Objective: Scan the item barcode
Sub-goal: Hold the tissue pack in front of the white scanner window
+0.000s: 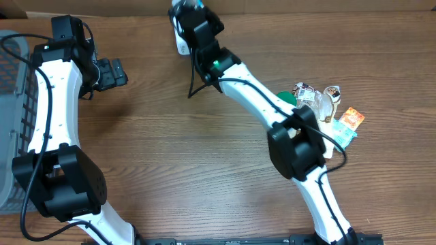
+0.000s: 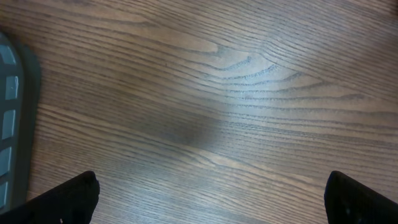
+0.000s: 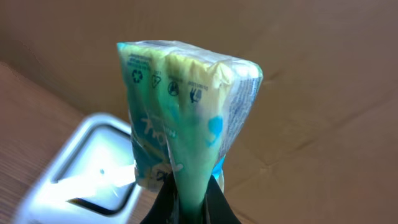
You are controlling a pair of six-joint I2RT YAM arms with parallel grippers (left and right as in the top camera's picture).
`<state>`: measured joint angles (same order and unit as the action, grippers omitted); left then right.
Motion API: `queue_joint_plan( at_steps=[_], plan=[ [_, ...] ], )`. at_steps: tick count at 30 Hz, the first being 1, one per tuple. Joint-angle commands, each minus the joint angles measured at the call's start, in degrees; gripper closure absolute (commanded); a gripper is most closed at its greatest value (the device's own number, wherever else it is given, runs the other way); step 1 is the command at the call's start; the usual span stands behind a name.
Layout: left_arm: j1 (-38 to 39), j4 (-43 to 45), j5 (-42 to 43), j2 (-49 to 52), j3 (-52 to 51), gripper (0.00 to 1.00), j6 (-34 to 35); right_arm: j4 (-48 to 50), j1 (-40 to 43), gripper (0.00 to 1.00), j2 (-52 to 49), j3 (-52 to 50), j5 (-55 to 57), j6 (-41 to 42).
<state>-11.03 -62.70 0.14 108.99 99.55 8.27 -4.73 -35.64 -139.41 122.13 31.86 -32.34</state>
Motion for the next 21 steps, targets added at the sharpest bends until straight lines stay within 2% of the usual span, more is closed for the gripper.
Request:
queue_joint_plan(
  at_steps=[1, 5, 13, 21],
  plan=[
    [-0.2, 0.0, -0.6, 0.1, -0.5, 0.00, -1.4, 3.6, 0.3, 0.96, -3.7, 0.1, 2.0, -19.4],
    [-0.2, 0.0, -0.6, 0.1, -0.5, 0.00, -1.4, 8.2, 0.3, 0.96, -7.5, 0.1, 1.5, -26.4],
    [-0.2, 0.0, -0.6, 0.1, -0.5, 0.01, -1.4, 12.0, 0.3, 0.96, -9.5, 0.1, -6.1, -26.6],
    [-0.2, 0.0, -0.6, 0.1, -0.5, 0.01, -1.4, 12.2, 1.6, 0.96, -9.6, 0.1, -6.0, -26.6]
  ],
)
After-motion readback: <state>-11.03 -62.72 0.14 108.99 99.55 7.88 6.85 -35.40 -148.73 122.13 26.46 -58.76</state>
